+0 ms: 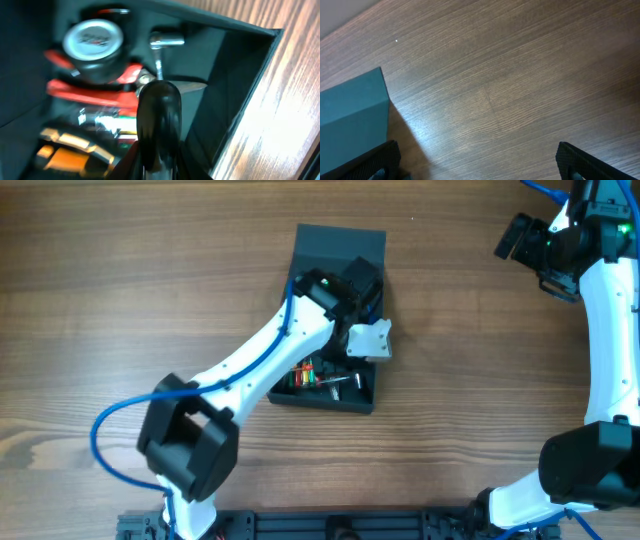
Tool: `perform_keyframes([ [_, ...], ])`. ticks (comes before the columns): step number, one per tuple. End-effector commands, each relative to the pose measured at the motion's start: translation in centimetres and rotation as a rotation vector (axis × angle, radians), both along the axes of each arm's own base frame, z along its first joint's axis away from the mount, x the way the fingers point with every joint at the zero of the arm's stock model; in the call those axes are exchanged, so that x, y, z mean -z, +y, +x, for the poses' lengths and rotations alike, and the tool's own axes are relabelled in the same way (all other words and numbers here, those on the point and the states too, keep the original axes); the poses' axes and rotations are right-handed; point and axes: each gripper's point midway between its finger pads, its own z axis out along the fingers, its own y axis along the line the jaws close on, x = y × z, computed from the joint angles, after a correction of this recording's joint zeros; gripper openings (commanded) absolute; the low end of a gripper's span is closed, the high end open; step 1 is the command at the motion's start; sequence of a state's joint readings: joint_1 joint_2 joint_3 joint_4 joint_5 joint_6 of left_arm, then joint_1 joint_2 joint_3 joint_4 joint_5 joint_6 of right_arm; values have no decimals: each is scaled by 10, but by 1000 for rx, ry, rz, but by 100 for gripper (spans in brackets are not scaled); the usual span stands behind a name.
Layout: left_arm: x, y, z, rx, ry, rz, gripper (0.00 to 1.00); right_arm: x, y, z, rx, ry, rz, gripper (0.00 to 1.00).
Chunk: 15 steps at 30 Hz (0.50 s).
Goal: Pack container
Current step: 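Carry the screwdriver into the green box and open the left gripper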
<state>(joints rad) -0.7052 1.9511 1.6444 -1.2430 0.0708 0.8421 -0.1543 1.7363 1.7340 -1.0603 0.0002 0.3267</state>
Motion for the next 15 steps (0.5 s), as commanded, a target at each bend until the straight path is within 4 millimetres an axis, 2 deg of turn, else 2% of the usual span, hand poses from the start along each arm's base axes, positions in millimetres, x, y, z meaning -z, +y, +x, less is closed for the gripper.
perform_keyframes([
  [1, 15, -7, -10, 70, 74, -26, 24, 6, 1, 1, -14, 10, 4, 100],
  [3, 15, -7, -9, 70, 74, -26, 32, 5, 1, 1, -13, 10, 4, 100],
  [4, 15, -7, -9, 65, 74, -25, 44, 6, 1, 0, -14, 12, 4, 99],
  [5, 15, -7, -9, 57, 75, -24, 100, 6, 1, 0, -13, 14, 5, 100],
  [9, 8, -8, 0, -152, 67, -32, 100, 7, 1, -1, -13, 18, 6, 100],
  [13, -19, -5, 28, -322, 18, -90, 100, 6, 6, 0, -26, 13, 33, 100],
  [15, -45, 2, 54, -452, -37, -155, 100, 6, 18, 0, -61, 9, 91, 86],
])
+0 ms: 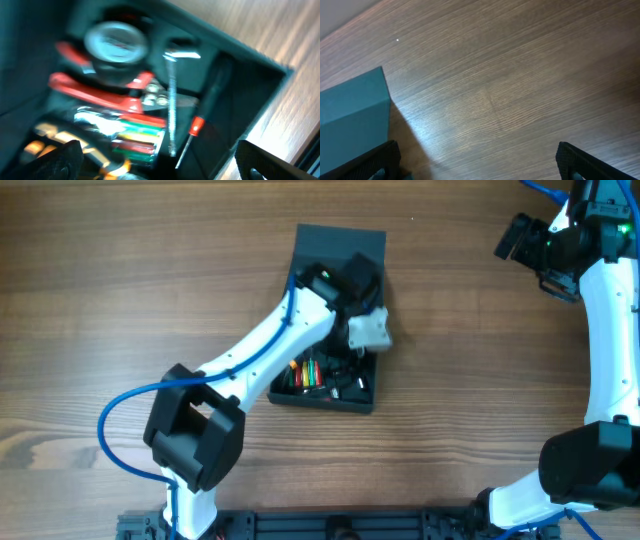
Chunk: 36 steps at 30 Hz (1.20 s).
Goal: Pack container
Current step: 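Carry the screwdriver into the green box and open the left gripper, then move both grippers up to the raised lid of the green box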
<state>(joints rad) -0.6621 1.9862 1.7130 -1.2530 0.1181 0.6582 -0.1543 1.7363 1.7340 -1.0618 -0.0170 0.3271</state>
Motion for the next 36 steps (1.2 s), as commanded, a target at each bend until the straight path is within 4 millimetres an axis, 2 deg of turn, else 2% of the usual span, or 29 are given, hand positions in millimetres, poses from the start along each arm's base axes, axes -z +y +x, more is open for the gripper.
perform_keyframes([
  [1, -54, 13, 54, -330, -104, -134, 100, 5, 22, 0, -73, 6, 113, 70],
  [2, -78, 41, 93, -583, -159, -210, 100, 3, 41, 2, -126, -7, 209, 33],
  [4, -85, 58, 111, -726, -148, -274, 100, 8, 50, 4, -149, -1, 258, 20],
  [5, -87, 65, 117, -759, -131, -310, 100, 13, 51, 5, -152, 13, 270, 17],
  [7, -85, 91, 138, -821, -131, -356, 98, 31, 56, 7, -160, 55, 311, 10],
  [8, -83, 104, 148, -860, -141, -363, 85, 43, 62, 7, -170, 84, 350, 5],
  [10, -76, 128, 168, -980, -125, -405, 61, 62, 77, 8, -236, 121, 437, 4],
  [11, -73, 133, 174, -1002, -93, -452, 35, 69, 90, 11, -310, 120, 500, 4],
  [12, -70, 135, 179, -1008, -36, -518, 4, 75, 104, 15, -397, 104, 582, 4],
  [14, -60, 138, 184, -1012, 63, -610, 4, 85, 118, 23, -466, 81, 679, 4],
  [16, -49, 135, 186, -1013, 133, -654, 4, 95, 122, 29, -483, 71, 717, 4],
  [18, -28, 133, 187, -1023, 208, -671, 4, 106, 124, 35, -488, 70, 736, 4],
  [22, 15, 137, 188, -1066, 299, -638, 4, 128, 131, 38, -496, 97, 743, 4],
  [25, 36, 140, 188, -1089, 336, -616, 4, 140, 135, 39, -497, 122, 719, 4],
  [28, 58, 140, 186, -1118, 380, -592, 4, 166, 131, 40, -460, 178, 647, 4],
  [30, 69, 139, 186, -1136, 408, -588, 4, 182, 134, 39, -453, 208, 644, 4],
  [36, 81, 122, 185, -1105, 465, -636, 4, 214, 145, 34, -463, 265, 670, 4],
])
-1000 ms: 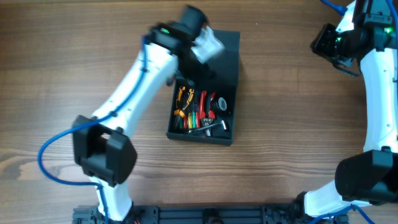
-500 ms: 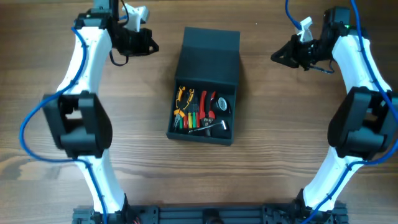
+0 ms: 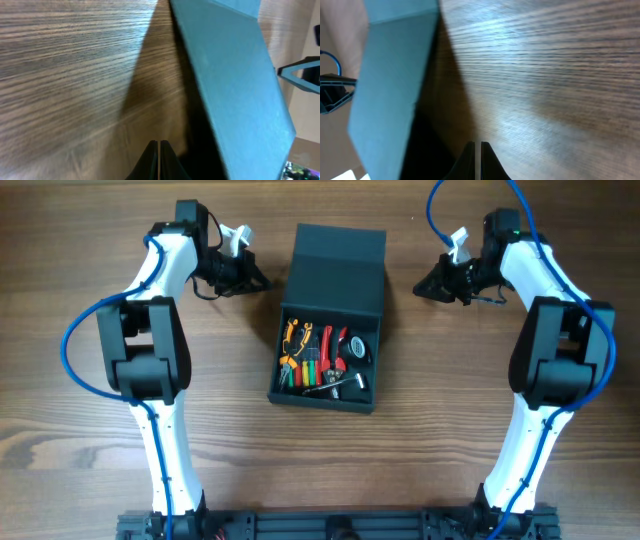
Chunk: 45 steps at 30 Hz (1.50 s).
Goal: Pack container
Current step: 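Move both grippers up to the raised lid of the green box, then push the lid down over the box with both grippers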
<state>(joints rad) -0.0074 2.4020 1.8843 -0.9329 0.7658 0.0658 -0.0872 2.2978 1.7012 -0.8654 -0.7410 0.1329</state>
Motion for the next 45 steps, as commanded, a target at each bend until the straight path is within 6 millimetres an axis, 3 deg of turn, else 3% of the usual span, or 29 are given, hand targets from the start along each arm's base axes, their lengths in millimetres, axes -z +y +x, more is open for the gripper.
perform_keyframes([
  [1, 6, -13, -1, 15, 17, -57, 4, 22, 9, -5, -23, 34, -6, 4],
  [13, 5, -35, 4, 43, -26, -71, 4, 34, 71, 6, -113, -46, -2, 4],
  [19, -4, -41, 7, 53, -49, -136, 4, 5, 98, 18, -149, -143, 193, 4],
  [23, -43, -61, 18, 110, -166, -372, 4, -35, 116, 20, -216, -229, 430, 4],
  [25, -47, -62, 22, 77, -137, -394, 4, -54, 121, 21, -214, -217, 524, 4],
  [29, -60, -56, 25, 31, -105, -400, 4, -81, 120, 24, -199, -237, 515, 4],
  [35, -129, -46, 26, -8, -243, -251, 4, -144, 111, 34, -144, -389, 356, 4],
  [38, -181, -46, 6, -8, -321, -161, 4, -179, 103, 29, -94, -460, 216, 4],
  [40, -199, -45, -8, -15, -324, -125, 4, -191, 102, 22, -96, -489, 158, 4],
  [42, -213, -42, -27, -26, -312, -70, 4, -197, 103, 13, -99, -501, 80, 4],
  [45, -225, -38, -57, -12, -288, 6, 4, -187, 102, -7, -118, -475, -109, 4],
])
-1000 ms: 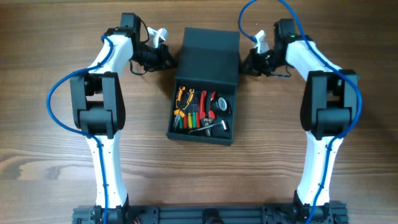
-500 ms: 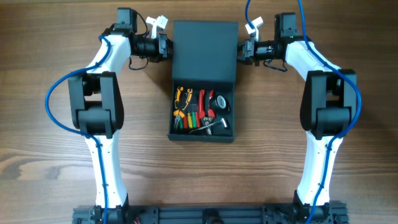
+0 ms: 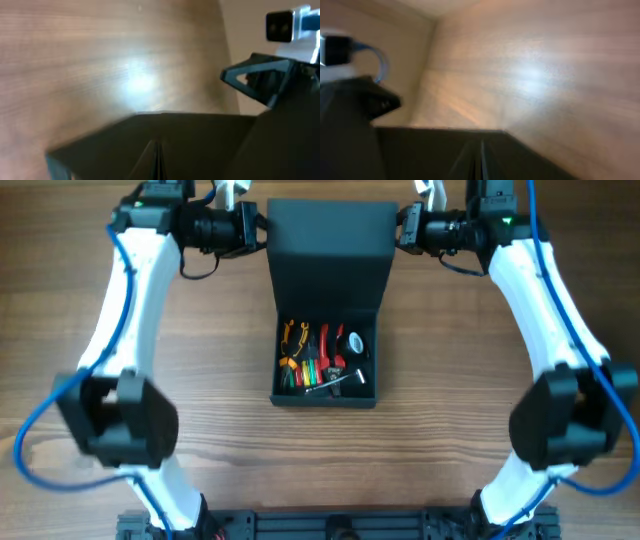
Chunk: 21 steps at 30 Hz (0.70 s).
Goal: Pack container
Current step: 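Push the lid down over the box with both grippers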
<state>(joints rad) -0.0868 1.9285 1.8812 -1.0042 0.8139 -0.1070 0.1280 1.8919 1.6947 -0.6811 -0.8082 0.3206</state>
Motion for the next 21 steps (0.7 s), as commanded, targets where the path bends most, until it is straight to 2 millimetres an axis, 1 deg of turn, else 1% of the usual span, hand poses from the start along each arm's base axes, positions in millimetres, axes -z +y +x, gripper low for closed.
perform_keyframes([
  [1, -11, 5, -29, -8, 4, 123, 4, 23, -6, -12, 46, -24, -285, 4],
  [4, -17, 8, -63, 4, 62, 189, 4, 35, -4, -35, 19, 3, -437, 4],
  [5, -19, 9, -71, 7, 71, 206, 4, 36, -6, -38, 29, 3, -480, 5],
  [7, -22, 12, -83, 1, 77, 254, 4, 30, -11, -40, 58, -29, -552, 4],
  [9, -31, 16, -94, -8, 54, 296, 4, 10, -16, -39, 99, -97, -583, 4],
  [10, -38, 16, -99, -9, 34, 297, 4, -4, -18, -39, 121, -138, -580, 4],
  [12, -47, 16, -103, -11, 9, 292, 4, -24, -22, -39, 151, -193, -575, 5],
  [13, -54, 17, -107, -14, -13, 288, 4, -41, -27, -40, 179, -237, -574, 4],
  [15, -65, 18, -113, -20, -42, 282, 4, -66, -35, -46, 221, -300, -575, 4],
  [18, -75, 20, -123, -25, -62, 276, 4, -95, -43, -58, 239, -383, -581, 4],
  [19, -80, 21, -130, -25, -68, 275, 4, -107, -47, -63, 252, -413, -587, 4],
  [21, -85, 23, -138, -31, -70, 272, 4, -120, -52, -70, 269, -444, -585, 4],
])
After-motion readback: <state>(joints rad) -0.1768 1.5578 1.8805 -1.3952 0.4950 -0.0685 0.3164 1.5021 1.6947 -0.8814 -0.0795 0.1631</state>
